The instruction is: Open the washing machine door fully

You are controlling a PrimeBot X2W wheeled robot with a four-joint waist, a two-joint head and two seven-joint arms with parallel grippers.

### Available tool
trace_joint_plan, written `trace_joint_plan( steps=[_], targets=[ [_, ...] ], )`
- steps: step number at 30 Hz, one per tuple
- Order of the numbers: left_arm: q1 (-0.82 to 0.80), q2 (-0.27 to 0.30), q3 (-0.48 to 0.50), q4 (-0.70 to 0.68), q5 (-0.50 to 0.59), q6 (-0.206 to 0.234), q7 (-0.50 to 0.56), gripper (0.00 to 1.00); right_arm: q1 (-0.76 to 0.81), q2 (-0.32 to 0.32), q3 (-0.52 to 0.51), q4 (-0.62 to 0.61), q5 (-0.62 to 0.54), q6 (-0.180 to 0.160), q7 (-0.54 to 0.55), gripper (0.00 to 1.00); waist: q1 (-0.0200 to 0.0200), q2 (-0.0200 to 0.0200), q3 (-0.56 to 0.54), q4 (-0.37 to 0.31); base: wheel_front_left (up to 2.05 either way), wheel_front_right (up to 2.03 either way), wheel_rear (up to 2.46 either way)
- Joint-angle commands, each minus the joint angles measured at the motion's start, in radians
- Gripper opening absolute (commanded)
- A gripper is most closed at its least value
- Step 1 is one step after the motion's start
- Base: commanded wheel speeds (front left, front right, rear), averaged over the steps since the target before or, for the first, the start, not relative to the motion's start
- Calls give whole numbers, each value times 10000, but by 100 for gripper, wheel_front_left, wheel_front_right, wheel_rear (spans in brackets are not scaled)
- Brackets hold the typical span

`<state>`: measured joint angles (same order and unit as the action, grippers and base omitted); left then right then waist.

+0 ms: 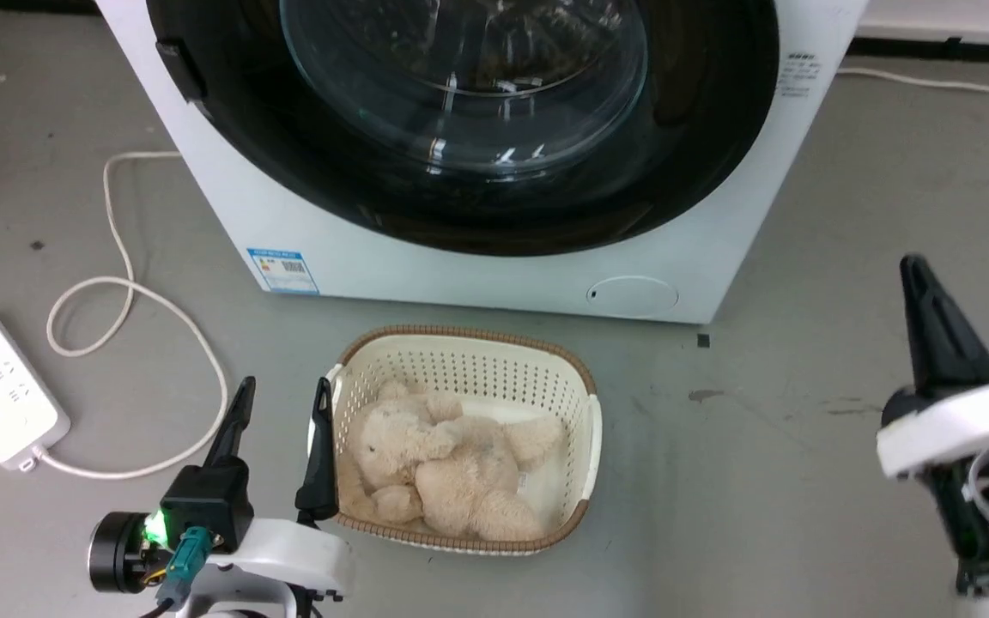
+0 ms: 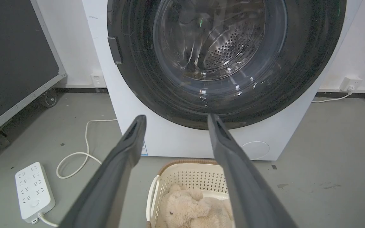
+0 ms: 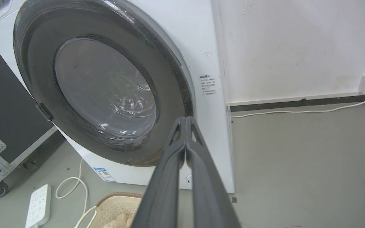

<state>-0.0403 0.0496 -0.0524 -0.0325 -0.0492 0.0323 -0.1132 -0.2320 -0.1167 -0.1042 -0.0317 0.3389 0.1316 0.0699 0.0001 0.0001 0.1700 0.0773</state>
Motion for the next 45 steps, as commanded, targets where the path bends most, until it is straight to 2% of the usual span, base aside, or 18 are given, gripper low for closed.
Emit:
trace_joint_plan(
  steps=[1, 11, 25, 35, 40, 45],
  targets=[
    [-156, 5, -15, -70, -63, 38, -119, 100, -432, 111, -172, 73, 351, -3, 208, 0, -1, -1, 163, 72, 0, 0, 0],
    [-443, 5, -190, -124, -214, 82, -328, 100, -2411, 563, -1318, 906, 1617, -4, 1819, 0, -1, -1, 837, 330, 0, 0, 0],
    [-705, 6, -111, -461, -479, 168, -620, 100, -5794, 652, -2969, 3142, 2418, -6, 3720, 0, -1, -1, 1809, 799, 0, 0, 0],
    [-881, 6, -316, -438, -669, 239, -830, 100, -7817, 628, -4056, 4351, 2030, -7, 5339, 0, -1, -1, 2298, 1320, 0, 0, 0],
    [-951, 6, -410, -488, -730, 270, -934, 100, -8654, 397, -4856, 4651, 1605, -7, 6147, 0, -1, -1, 2539, 1598, 0, 0, 0],
    [-983, 6, -490, -535, -804, 314, -1039, 100, -9615, 431, -5691, 4895, 1420, -7, 7004, 0, -1, -1, 2811, 1814, 0, 0, 0]
  ],
)
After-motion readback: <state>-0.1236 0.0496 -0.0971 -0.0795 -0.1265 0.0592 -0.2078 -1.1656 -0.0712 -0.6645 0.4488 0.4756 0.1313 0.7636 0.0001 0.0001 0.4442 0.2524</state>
